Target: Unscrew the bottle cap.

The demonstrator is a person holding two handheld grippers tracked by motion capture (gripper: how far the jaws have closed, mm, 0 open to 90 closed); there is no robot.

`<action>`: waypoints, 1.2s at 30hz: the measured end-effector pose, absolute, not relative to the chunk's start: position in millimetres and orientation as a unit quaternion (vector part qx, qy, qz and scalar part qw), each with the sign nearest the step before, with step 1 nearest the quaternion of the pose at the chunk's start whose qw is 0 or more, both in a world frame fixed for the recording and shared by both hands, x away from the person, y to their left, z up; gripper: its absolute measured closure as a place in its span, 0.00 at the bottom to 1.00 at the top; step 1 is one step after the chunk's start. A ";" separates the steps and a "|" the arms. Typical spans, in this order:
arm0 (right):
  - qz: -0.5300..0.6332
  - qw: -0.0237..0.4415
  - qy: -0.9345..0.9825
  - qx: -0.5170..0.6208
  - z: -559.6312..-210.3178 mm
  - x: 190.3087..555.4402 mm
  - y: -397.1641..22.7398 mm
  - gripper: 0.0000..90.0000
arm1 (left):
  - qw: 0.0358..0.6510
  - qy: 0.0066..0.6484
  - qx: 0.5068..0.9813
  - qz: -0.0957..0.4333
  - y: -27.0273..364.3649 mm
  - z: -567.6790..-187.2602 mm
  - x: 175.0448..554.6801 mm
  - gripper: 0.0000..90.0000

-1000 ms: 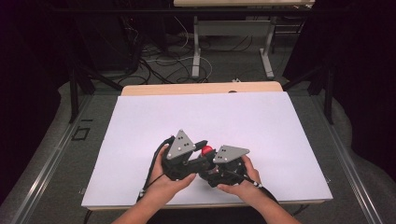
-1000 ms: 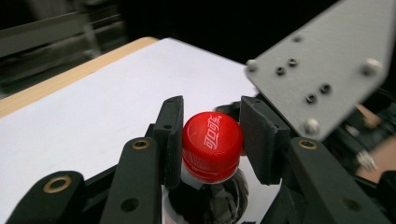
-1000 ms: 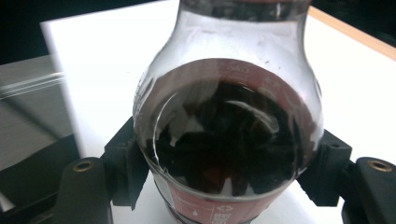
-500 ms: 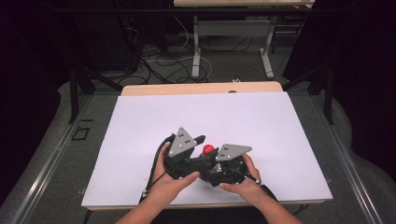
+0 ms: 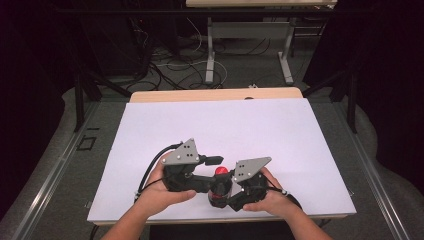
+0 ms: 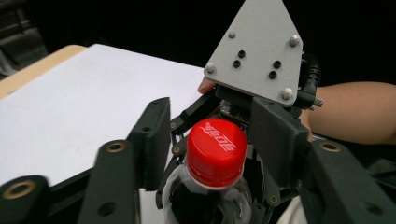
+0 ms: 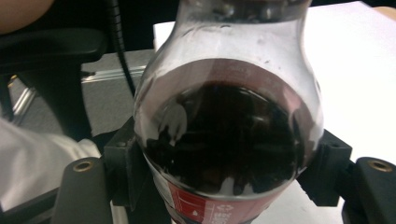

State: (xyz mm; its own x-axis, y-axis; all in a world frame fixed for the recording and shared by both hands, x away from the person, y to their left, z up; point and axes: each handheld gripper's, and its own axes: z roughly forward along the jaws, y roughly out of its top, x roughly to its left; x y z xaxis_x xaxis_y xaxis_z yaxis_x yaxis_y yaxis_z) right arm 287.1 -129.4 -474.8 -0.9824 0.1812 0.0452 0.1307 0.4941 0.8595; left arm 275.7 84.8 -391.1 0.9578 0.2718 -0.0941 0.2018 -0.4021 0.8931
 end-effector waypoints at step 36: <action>0.487 0.083 0.851 0.178 -476.4 294.3 -133.8 0.32 | 0.551 0.231 0.798 0.084 84.7 -385.7 277.9 0.47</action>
